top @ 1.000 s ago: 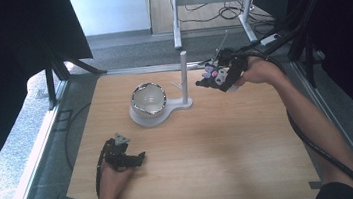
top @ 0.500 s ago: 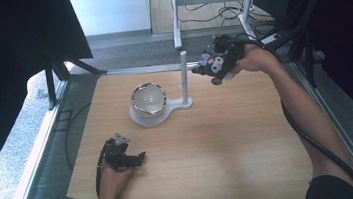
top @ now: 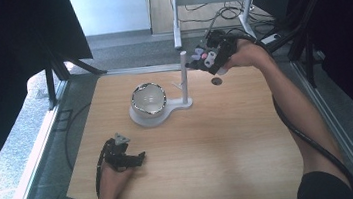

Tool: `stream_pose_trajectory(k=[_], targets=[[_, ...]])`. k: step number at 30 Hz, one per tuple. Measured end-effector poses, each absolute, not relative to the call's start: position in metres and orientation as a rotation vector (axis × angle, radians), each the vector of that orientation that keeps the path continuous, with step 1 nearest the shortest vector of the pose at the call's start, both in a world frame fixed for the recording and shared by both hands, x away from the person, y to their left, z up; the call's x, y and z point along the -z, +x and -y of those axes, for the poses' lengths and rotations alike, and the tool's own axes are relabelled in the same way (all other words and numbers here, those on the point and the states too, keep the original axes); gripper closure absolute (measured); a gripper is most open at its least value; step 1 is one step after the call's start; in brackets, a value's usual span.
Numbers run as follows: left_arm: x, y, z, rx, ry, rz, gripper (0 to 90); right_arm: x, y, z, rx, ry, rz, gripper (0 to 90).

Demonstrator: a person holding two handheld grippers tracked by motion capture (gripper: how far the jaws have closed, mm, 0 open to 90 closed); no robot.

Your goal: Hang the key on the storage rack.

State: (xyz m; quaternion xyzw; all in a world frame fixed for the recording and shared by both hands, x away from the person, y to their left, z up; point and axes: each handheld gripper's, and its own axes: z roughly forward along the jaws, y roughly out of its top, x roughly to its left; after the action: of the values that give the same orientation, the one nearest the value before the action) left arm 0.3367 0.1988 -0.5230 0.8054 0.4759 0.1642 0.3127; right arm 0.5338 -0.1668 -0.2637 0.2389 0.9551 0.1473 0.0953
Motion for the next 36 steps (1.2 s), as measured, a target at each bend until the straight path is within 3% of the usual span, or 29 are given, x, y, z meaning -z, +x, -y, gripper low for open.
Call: stream_pose_trajectory(k=[11, 36], targets=[[0.523, 0.337, -0.199, -0.433, 2.125, -1.255, 0.7, 0.273, 0.517, 0.147, -0.436, 0.608, -2.904, 44.5], [0.523, 0.337, -0.199, -0.440, 2.121, -1.255, 0.7, 0.348, 0.523, 0.143, -0.412, 0.677, -2.978, 43.4]])
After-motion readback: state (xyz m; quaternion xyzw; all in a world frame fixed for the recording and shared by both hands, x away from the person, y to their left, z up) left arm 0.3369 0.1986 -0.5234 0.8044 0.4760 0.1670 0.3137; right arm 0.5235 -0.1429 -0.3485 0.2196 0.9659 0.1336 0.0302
